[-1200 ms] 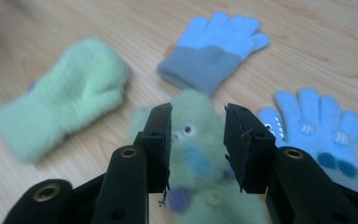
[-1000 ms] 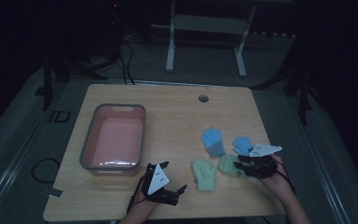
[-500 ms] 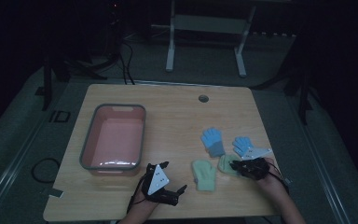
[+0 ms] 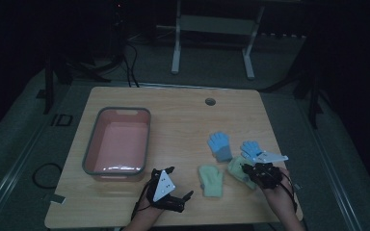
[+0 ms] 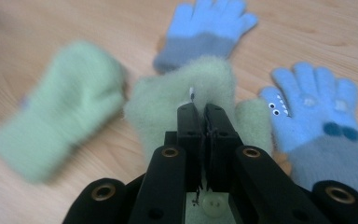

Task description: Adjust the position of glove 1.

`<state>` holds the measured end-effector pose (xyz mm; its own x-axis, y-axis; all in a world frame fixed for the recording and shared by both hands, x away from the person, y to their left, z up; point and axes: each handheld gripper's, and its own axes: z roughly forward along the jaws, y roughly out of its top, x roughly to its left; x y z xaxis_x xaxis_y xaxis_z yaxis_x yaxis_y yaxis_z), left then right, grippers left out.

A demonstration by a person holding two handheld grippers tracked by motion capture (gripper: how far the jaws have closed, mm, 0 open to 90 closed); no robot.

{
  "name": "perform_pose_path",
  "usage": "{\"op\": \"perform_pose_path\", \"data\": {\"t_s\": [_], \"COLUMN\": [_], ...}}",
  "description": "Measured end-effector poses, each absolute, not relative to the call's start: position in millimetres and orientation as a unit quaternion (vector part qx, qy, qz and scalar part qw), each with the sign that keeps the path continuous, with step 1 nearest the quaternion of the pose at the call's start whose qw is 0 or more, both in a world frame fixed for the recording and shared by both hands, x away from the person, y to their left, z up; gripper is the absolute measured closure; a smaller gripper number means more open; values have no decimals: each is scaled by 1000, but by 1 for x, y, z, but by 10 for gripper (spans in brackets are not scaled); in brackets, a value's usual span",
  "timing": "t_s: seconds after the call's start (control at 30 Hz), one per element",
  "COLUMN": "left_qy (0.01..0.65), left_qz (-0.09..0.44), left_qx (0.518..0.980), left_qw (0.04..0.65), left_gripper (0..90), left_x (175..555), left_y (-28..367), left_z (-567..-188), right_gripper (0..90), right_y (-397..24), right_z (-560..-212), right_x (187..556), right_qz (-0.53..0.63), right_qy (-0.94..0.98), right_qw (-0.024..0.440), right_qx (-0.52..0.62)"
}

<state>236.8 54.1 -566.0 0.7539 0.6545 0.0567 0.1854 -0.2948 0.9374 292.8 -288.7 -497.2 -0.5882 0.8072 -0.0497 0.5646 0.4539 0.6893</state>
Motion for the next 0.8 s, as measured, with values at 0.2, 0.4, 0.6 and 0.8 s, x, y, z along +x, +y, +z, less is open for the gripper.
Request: {"op": "perform_pose_path", "data": {"t_s": [0.2,0.4,0.6,0.8], "left_qy": [272,271,270,271], "left_qz": [222,223,223,224], "left_qx": [773,774,774,774], "left_qw": [528,527,527,527], "left_gripper": [2,2,2,2], "left_x": [237,237,236,236], "left_y": [54,54,54,54], "left_z": [-566,-566,-566,-566], "right_gripper": [865,865,864,864], "right_y": [-283,-280,-278,-271], "right_z": [-483,-482,-487,-512], "right_x": [271,255,247,243], "right_qz": [347,378,405,392], "right_qy": [785,723,666,646], "right_qw": [196,207,217,234], "right_qx": [475,539,587,612]}}
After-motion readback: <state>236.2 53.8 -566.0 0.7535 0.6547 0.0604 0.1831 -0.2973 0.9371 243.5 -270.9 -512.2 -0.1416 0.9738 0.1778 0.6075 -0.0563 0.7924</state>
